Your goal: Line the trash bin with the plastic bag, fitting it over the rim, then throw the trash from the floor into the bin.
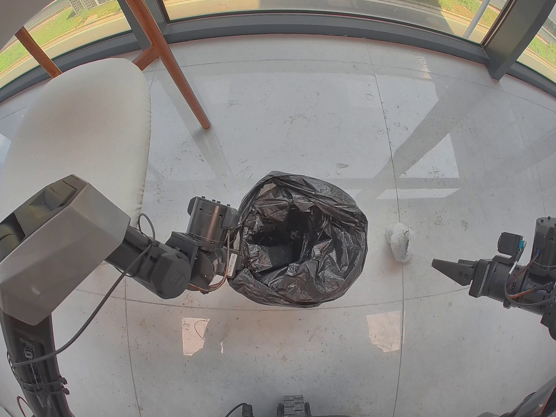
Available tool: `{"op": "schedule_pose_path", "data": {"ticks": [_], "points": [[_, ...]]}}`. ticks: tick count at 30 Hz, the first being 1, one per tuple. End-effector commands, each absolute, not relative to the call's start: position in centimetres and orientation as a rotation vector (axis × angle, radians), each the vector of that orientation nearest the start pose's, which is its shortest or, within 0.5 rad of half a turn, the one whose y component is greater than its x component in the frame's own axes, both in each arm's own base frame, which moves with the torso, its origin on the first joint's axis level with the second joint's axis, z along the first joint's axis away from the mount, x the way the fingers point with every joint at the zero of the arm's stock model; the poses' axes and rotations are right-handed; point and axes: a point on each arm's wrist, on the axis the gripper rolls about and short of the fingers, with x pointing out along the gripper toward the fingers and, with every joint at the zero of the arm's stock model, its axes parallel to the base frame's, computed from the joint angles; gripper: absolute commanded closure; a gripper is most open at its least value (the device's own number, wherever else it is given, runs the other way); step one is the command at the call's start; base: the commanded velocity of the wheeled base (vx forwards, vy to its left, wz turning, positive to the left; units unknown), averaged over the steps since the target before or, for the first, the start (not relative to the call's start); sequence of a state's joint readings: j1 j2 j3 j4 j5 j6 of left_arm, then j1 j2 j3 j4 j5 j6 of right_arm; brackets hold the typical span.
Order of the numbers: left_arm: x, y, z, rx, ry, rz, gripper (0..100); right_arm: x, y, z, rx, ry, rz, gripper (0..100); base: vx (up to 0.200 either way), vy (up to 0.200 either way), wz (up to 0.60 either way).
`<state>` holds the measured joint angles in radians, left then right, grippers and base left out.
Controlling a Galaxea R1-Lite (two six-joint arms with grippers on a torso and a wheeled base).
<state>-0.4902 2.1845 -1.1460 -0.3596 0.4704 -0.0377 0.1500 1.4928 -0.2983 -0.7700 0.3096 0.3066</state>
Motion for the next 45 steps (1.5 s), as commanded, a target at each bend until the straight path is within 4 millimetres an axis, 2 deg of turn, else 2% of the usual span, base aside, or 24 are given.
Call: {"op": "schedule_pose_path", "data": {"ticks": [1,3,8,13,16,20,22,27,32,34,35,39,42,43,44,45], "points": [[36.4,-18.3,7.1,0.274,0.592,-0.010,0,20.0,3.7,12.2,0.331,0.495,0.384,0,0.000,0.000,0.00],[36.1,-18.3,8.2,0.262,0.568,-0.012,0,20.0,3.7,12.2,0.331,0.495,0.384,0,0.000,0.000,0.00],[34.7,-17.6,12.6,0.216,0.483,-0.018,0,20.0,3.8,12.2,0.331,0.496,0.386,0,0.000,0.000,0.00],[33.0,-16.7,15.3,0.190,0.433,-0.024,0,20.1,3.8,12.2,0.329,0.497,0.387,0,0.000,0.000,0.00],[32.1,-16.2,16.2,0.180,0.417,-0.025,0,20.1,3.8,12.2,0.329,0.499,0.387,0,0.000,0.000,0.00],[31.1,-16.0,15.5,0.192,0.446,-0.033,0,20.1,3.8,12.2,0.329,0.497,0.389,0,0.000,0.000,0.00],[30.2,-16.5,15.3,0.196,0.453,-0.061,0,20.1,3.8,12.1,0.331,0.504,0.386,0,0.000,0.000,0.00],[28.6,-17.7,16.7,0.097,0.423,-0.119,0,20.1,3.6,11.8,0.333,0.515,0.373,0,0.000,0.000,0.00],[24.5,-18.4,20.2,-0.002,0.346,-0.267,0,23.1,2.2,11.5,0.349,0.512,0.296,0,0.000,0.000,0.00],[23.9,-18.5,20.5,-0.012,0.344,-0.302,0,23.6,2.0,11.5,0.351,0.510,0.287,0,0.000,0.000,0.00],[22.4,-18.2,21.4,-0.039,0.316,-0.388,0,24.8,1.8,11.3,0.349,0.511,0.277,0,0.000,0.000,0.00],[21.2,-17.7,22.5,-0.077,0.233,-0.458,0,26.1,1.9,10.7,0.344,0.528,0.276,0,0.000,0.000,0.00],[19.0,-16.9,23.5,-0.036,0.165,-0.541,0,27.4,2.0,8.9,0.295,0.574,0.281,0,0.000,0.000,0.00],[19.0,-16.9,23.5,-0.036,0.165,-0.541,0,27.4,2.0,8.9,0.295,0.574,0.281,0,0.000,0.000,0.00],[18.0,-16.1,23.9,0.013,0.133,-0.568,0,28.3,1.9,7.0,0.243,0.605,0.284,0,0.000,0.000,0.00],[17.7,-15.8,23.8,0.026,0.127,-0.574,0,28.8,1.8,6.1,0.227,0.611,0.280,0,0.000,0.000,0.00]]}}
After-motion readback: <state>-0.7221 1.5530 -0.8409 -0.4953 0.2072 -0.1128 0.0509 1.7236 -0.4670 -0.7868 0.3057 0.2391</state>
